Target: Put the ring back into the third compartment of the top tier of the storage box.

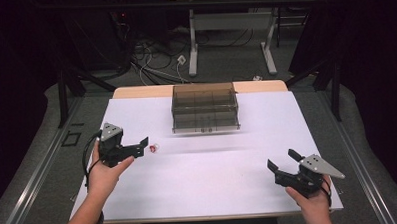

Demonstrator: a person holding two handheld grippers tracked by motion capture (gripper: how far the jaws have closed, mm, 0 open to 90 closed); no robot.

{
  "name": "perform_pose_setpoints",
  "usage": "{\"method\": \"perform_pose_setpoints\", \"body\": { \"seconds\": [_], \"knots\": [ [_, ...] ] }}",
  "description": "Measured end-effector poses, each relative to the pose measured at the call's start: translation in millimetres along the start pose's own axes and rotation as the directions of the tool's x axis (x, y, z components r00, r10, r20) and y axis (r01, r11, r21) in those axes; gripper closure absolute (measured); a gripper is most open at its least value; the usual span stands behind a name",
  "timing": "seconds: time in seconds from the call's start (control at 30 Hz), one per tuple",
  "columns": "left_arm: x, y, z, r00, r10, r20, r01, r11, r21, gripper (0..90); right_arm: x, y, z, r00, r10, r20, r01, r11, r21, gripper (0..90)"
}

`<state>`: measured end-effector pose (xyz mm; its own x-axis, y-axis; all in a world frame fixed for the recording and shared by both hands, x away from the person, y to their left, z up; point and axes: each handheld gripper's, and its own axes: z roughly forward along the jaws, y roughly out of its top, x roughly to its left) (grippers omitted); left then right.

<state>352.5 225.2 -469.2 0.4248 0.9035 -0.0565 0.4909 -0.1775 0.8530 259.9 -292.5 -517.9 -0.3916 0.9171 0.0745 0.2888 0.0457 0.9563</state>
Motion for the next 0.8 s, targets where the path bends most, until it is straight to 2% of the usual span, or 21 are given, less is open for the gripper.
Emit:
{"method": "perform_pose_setpoints", "body": {
  "seconds": [0.13, 0.43, 0.5, 0.6, 0.7, 0.8],
  "knots": [
    [3.3, 0.8, 8.6, 0.9997, 0.018, -0.017, -0.017, 0.9993, 0.034, 5.5, -0.2, 0.0, 0.0, 1.0000, 0.002, -0.004, -0.002, 1.000, 0.000, 15.0],
    [9.7, -1.3, 19.0, 0.9991, 0.025, -0.035, -0.022, 0.9960, 0.087, 7.3, 0.0, -0.6, 0.5, 0.9999, 0.010, -0.004, -0.010, 1.000, 0.005, 15.0],
    [10.3, -2.2, 21.9, 0.9992, 0.013, -0.038, -0.010, 0.9968, 0.080, 7.7, 0.2, -0.8, 0.8, 0.9999, 0.013, -0.006, -0.013, 1.000, 0.004, 15.0],
    [12.8, -2.4, 24.9, 0.9993, 0.013, -0.035, -0.010, 0.9950, 0.099, 8.5, -0.4, -0.7, 1.1, 0.9999, 0.010, -0.004, -0.010, 1.000, 0.006, 15.0],
    [12.3, -3.5, 30.1, 0.9995, -0.012, -0.029, 0.015, 0.9948, 0.101, 10.0, 0.0, -1.4, 1.5, 0.9998, 0.021, -0.007, -0.021, 1.000, 0.010, 15.0],
    [12.5, -3.9, 33.7, 0.9997, -0.010, -0.022, 0.012, 0.9935, 0.113, 14.8, -0.8, -1.4, 1.5, 0.9998, 0.018, -0.008, -0.018, 1.000, 0.014, 15.0]
  ]
}}
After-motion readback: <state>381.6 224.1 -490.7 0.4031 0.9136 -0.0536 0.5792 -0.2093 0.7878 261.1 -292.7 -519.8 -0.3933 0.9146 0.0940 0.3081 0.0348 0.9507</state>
